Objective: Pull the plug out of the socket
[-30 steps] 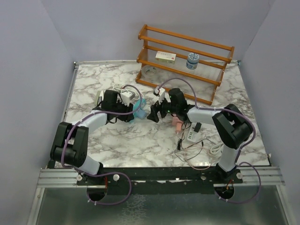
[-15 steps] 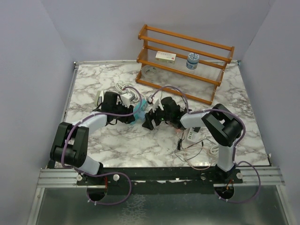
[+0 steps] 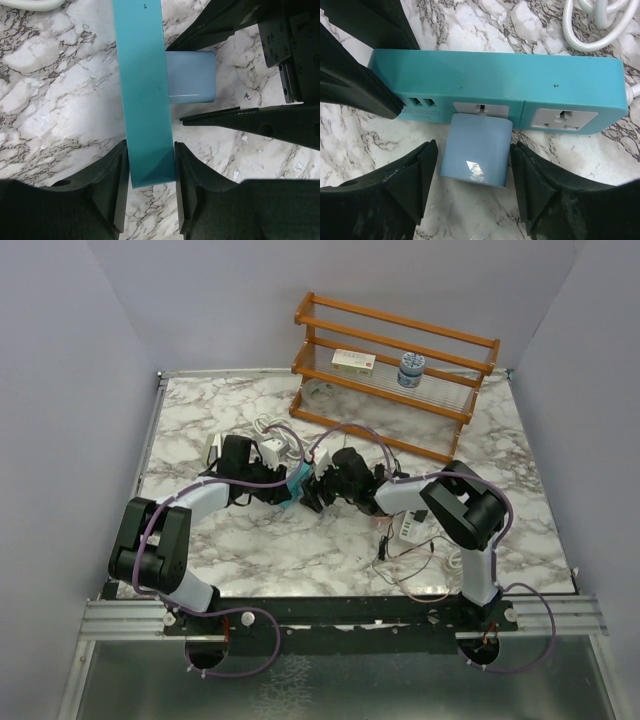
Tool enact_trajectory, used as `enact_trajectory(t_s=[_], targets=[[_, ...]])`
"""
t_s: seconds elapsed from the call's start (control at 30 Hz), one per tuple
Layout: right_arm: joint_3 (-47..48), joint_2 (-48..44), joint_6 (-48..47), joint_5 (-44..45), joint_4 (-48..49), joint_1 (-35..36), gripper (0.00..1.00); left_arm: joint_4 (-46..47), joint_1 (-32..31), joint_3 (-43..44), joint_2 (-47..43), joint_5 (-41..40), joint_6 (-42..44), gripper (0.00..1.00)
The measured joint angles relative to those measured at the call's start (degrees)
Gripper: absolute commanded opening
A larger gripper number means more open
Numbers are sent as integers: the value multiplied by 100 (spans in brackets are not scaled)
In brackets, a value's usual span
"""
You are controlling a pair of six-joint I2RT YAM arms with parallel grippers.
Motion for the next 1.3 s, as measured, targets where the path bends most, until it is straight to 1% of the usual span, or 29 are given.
enact_trajectory(t_s=[0.23, 0.47, 0.57, 0.67, 0.7, 0.93, 1.13, 1.3], targets=[[-7, 2, -151, 356, -2, 85, 47, 2, 0, 0, 0, -4, 0, 0], [2, 2, -87, 595, -28, 151, 27, 2, 0, 4, 9, -15, -4, 0], [17, 2, 39, 719, -50, 177, 14, 22, 0, 4, 9, -42, -7, 0], [59, 2, 170, 855, -120, 203, 3, 61, -2, 4, 9, -107, -39, 0], [72, 2, 221, 903, -149, 208, 1, 76, -4, 4, 9, -142, -50, 0], [155, 0, 402, 1005, -289, 208, 1, 131, -15, 4, 9, -372, -92, 0], [74, 0, 177, 772, -151, 195, 1, 190, -63, -17, -9, -505, -125, 0], [52, 0, 201, 791, -107, 190, 1, 245, -70, -50, -28, -551, -177, 0]])
